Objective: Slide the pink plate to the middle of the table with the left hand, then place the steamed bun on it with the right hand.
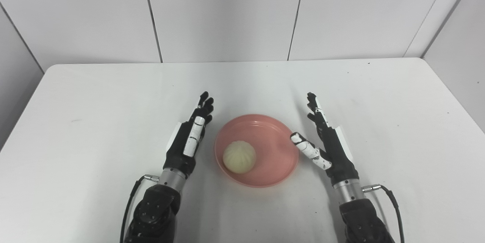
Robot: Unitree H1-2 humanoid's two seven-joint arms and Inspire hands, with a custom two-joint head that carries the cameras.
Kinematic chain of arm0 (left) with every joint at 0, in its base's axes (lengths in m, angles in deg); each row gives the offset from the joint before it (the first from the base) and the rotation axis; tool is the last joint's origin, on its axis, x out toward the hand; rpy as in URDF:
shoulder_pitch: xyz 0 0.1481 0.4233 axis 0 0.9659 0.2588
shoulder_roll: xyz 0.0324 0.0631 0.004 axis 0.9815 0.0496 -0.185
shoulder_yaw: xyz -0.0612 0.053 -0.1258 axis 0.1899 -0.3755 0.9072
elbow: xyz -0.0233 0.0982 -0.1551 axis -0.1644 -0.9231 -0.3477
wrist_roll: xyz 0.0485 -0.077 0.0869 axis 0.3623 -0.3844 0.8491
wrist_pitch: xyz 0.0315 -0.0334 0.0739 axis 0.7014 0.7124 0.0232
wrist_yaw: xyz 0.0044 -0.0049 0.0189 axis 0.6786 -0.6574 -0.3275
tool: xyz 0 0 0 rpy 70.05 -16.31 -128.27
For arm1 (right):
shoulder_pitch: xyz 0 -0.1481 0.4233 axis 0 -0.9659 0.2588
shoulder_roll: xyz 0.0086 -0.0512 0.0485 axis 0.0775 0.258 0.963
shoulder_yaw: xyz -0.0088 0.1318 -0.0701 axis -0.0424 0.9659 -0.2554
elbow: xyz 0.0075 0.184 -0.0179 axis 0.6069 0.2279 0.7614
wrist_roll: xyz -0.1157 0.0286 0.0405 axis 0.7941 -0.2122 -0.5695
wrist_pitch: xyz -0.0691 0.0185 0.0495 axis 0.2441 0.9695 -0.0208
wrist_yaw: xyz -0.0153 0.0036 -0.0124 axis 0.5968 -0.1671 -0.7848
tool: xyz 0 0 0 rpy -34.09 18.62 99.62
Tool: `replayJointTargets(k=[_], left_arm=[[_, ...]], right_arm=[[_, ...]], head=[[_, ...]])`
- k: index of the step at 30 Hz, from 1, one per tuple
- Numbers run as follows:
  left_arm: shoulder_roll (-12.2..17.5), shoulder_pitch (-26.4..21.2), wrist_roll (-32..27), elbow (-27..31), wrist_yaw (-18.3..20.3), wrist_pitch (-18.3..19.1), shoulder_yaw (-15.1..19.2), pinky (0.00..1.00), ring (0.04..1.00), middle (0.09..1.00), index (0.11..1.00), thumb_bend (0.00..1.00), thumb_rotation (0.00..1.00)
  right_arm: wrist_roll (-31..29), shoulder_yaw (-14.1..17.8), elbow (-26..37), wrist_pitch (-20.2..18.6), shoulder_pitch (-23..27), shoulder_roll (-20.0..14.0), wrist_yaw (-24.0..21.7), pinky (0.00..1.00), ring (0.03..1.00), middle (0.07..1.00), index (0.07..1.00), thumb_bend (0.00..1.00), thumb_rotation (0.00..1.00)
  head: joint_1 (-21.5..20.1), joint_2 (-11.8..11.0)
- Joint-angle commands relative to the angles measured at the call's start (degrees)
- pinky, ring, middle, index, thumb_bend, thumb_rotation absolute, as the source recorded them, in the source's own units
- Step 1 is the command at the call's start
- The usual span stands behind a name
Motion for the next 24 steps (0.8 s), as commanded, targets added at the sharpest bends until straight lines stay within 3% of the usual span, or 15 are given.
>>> replayJointTargets(k=[1, 6, 10, 14, 21, 24], left_arm=[[-0.41, 1.19, -1.01, 0.41, -1.34, -3.15, 0.88, 1.00, 1.000, 1.000, 1.000, 0.62, 1.00], [-1.03, 2.42, -0.57, 1.39, -2.97, -2.99, 1.79, 1.00, 1.000, 1.000, 1.000, 0.66, 1.00], [-0.52, 4.10, 0.19, 4.06, -2.87, -0.23, 0.94, 1.00, 1.000, 1.000, 1.000, 0.68, 1.00], [0.29, 5.55, 1.22, 6.72, -2.68, 2.74, -0.08, 1.00, 1.000, 1.000, 1.000, 0.69, 1.00], [-0.06, 6.99, -1.26, 8.35, -1.44, 4.53, -0.09, 1.00, 1.000, 1.000, 1.000, 0.69, 1.00], [0.16, 6.91, -2.54, 9.11, -0.75, 7.39, 0.06, 1.00, 1.000, 1.000, 1.000, 0.68, 1.00]], right_arm=[[-4.81, 1.00, 2.07, -2.51, 0.53, 0.98, -0.87, 0.98, 1.000, 1.000, 1.000, 0.61, 0.85], [-9.96, 1.49, 3.35, -5.45, -0.50, 2.92, -1.24, 1.00, 1.000, 1.000, 1.000, 0.59, 0.83], [-11.86, 1.39, 5.20, -8.23, -1.66, 4.37, -0.88, 1.00, 1.000, 1.000, 1.000, 0.63, 0.82], [-15.22, 2.00, 7.03, -10.81, -2.74, 5.34, -1.11, 1.00, 1.000, 1.000, 1.000, 0.58, 0.84], [-17.72, 1.91, 7.14, -10.81, -3.46, 5.86, -1.38, 1.00, 1.000, 1.000, 1.000, 0.57, 0.81], [-17.08, 1.41, 7.13, -10.32, -3.71, 5.91, -1.35, 1.00, 1.000, 1.000, 1.000, 0.56, 0.81]], head=[[1.04, -0.15], [1.72, -0.13], [2.87, -0.42], [4.89, -1.34], [1.47, -2.42], [-0.25, -2.49]])
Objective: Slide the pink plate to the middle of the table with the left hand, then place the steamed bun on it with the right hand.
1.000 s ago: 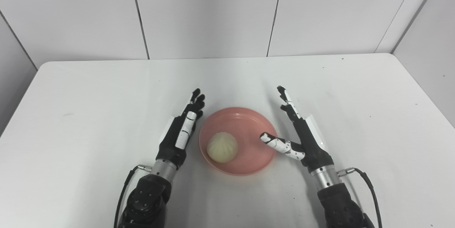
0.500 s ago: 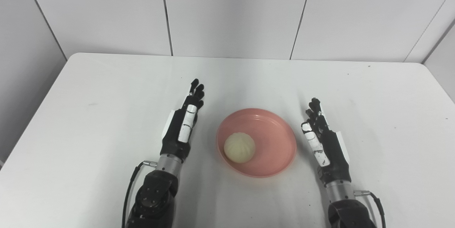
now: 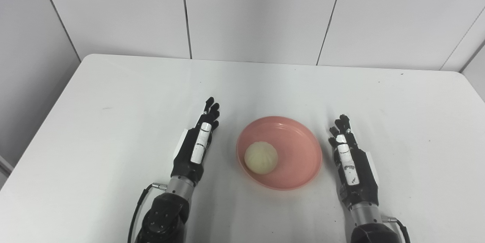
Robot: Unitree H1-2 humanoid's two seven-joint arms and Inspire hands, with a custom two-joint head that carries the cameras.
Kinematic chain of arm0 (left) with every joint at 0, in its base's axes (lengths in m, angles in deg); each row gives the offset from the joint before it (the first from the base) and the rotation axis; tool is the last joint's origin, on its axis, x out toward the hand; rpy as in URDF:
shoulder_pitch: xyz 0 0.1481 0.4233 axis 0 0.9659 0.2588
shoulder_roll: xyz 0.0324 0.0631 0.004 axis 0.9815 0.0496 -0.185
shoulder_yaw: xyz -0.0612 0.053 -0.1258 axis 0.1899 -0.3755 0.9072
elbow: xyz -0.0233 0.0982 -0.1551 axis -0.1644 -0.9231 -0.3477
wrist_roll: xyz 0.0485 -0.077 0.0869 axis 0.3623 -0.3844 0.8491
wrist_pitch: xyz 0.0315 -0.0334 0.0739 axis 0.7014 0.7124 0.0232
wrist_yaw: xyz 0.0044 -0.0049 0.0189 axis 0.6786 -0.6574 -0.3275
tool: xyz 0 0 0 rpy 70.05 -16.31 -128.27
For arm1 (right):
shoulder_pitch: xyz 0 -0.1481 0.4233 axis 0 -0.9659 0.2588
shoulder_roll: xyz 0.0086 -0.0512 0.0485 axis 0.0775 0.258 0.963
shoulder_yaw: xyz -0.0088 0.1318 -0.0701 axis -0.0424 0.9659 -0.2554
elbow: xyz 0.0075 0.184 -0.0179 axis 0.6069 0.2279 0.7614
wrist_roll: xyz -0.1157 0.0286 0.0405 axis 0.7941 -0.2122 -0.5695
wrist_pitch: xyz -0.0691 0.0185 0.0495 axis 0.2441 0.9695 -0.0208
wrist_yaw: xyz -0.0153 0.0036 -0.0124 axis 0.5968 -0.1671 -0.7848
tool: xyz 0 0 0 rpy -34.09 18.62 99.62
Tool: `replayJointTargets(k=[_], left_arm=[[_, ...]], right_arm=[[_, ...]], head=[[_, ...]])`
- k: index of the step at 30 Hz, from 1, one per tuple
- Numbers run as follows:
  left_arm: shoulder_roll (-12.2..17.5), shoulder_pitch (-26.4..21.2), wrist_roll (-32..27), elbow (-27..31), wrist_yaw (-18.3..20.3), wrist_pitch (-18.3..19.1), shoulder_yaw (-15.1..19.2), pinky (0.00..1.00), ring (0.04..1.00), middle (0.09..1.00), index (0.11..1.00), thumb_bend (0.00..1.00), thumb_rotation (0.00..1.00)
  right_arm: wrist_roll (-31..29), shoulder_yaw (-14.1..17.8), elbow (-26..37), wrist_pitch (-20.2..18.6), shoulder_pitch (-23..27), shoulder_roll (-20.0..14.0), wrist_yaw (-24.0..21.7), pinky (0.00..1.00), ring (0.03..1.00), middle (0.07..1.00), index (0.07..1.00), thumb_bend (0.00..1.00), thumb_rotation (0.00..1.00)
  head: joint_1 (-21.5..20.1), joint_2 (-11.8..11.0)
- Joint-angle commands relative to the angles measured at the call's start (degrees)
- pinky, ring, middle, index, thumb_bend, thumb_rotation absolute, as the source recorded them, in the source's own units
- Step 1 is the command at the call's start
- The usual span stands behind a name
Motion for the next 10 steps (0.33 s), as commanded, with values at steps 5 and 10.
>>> replayJointTargets(k=[5, 10], left_arm=[[0.01, 0.68, -2.55, 2.92, 0.70, 6.64, 0.53, 1.00, 1.000, 1.000, 1.000, 0.68, 1.00], [0.31, 1.05, -3.23, 3.68, 1.10, 6.83, 0.23, 1.00, 1.000, 1.000, 1.000, 0.69, 1.00]], right_arm=[[1.74, -0.53, 1.37, 1.07, 0.48, 0.94, 0.76, 1.00, 1.000, 1.000, 1.000, 0.56, 0.81], [2.70, -0.36, 0.86, 2.18, 0.54, 1.68, 1.72, 1.00, 0.993, 1.000, 1.000, 0.56, 0.80]], head=[[-0.94, 0.00], [-1.00, -0.14]])
